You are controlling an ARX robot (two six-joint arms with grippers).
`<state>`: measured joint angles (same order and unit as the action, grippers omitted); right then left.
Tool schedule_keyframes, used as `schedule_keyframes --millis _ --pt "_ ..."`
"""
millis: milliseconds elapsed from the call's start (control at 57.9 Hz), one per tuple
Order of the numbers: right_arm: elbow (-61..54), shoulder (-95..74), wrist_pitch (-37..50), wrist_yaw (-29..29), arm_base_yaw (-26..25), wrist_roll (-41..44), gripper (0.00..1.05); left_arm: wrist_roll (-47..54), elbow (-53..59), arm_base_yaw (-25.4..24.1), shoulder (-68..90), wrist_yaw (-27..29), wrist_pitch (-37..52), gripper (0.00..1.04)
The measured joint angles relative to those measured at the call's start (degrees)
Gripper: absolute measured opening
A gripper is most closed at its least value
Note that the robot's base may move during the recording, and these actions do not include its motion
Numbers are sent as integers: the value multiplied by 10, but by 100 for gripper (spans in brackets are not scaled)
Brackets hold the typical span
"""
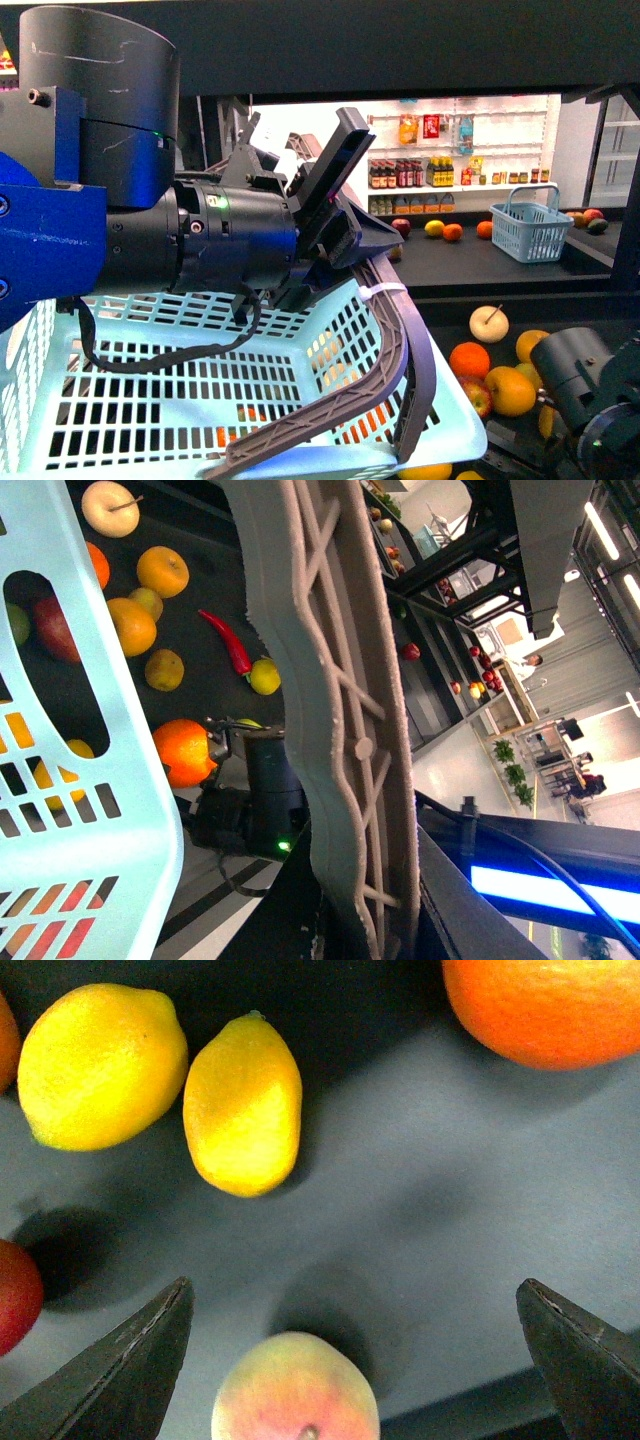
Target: Pick lemon from shelf
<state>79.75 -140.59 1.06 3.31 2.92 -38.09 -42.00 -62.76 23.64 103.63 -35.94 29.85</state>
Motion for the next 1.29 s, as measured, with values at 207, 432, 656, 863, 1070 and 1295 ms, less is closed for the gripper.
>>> schedule_keyframes --millis 207,432,656,863,1070,1295 --pt "93 -74 -11 -1 2 -25 97 0 0 0 0 -1 0 11" --pt "174 -137 -22 -3 10 -44 97 0 0 0 0 -1 0 11" --pt "236 -181 -38 -2 16 -46 97 0 0 0 0 -1 0 11" --pt "292 -217 -65 7 17 -41 97 0 0 0 0 -1 0 11" --pt "341 -246 -84 8 20 -30 97 0 0 0 0 0 0 11" --pt "376 -267 -101 12 27 -24 96 0 0 0 0 -1 0 11"
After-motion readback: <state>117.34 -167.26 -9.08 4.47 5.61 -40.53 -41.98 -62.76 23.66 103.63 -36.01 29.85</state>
